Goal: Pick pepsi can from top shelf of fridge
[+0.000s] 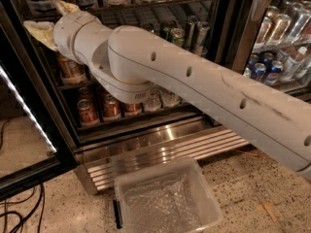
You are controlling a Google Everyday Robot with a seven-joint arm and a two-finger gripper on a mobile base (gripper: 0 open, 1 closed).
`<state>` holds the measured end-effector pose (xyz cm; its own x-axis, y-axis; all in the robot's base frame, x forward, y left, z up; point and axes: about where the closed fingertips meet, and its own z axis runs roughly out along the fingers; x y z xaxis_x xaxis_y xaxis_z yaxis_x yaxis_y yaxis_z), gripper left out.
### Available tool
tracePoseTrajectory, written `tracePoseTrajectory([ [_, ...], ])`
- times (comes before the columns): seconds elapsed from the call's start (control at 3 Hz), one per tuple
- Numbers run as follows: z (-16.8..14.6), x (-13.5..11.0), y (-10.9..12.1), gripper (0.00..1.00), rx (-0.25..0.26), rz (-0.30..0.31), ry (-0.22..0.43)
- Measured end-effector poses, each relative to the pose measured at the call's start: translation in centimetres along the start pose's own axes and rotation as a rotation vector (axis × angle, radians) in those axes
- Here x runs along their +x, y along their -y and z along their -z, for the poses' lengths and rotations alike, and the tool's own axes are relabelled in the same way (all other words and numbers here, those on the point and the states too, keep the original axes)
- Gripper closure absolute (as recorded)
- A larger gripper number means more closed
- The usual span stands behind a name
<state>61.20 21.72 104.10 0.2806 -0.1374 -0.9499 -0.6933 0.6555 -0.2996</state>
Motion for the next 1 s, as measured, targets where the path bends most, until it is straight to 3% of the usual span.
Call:
tracePoseTrajectory([
  [1.0, -2.8, 0.1, 2.0, 0.42, 0.023, -0.011, 0.023],
])
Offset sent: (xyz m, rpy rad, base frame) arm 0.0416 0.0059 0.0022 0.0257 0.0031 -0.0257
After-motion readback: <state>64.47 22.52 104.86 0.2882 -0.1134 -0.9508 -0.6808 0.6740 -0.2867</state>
